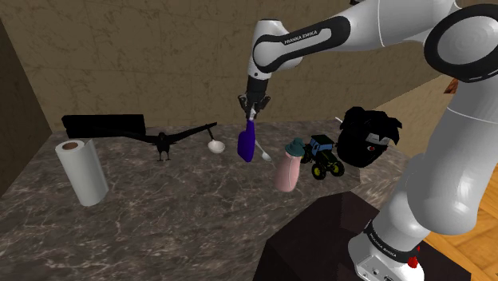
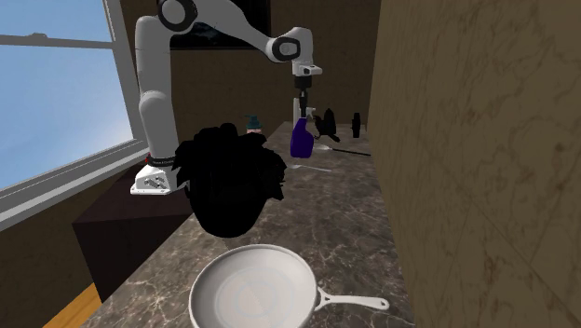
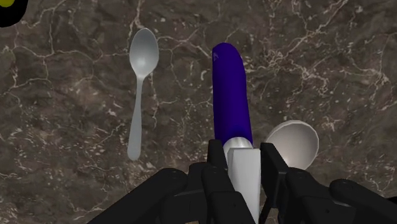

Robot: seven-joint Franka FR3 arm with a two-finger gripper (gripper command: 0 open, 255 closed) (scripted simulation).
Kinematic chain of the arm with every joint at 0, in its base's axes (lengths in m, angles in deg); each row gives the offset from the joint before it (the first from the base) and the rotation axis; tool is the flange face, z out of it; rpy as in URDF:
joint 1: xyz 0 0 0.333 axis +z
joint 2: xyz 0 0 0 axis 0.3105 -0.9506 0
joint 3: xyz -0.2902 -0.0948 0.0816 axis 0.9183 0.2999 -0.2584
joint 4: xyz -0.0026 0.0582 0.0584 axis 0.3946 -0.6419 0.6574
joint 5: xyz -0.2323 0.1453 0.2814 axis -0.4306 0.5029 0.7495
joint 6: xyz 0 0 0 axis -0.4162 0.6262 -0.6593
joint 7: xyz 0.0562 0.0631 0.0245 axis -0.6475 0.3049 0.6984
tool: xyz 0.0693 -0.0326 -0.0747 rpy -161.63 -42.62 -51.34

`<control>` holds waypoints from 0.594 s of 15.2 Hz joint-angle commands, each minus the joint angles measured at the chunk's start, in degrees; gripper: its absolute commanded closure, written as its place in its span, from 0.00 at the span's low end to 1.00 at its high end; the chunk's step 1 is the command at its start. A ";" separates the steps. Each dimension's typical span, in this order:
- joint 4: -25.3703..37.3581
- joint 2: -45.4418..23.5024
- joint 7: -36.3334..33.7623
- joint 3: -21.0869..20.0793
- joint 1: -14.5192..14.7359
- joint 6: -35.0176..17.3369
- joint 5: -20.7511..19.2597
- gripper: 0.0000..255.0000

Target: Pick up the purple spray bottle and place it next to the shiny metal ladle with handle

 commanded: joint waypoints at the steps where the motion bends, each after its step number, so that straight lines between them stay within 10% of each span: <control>1: 0.00 0.01 0.00 0.00 0.00 -0.01 0.00 0.00; 9: 3.66 1.76 -0.20 -0.01 0.10 5.38 -0.29 0.00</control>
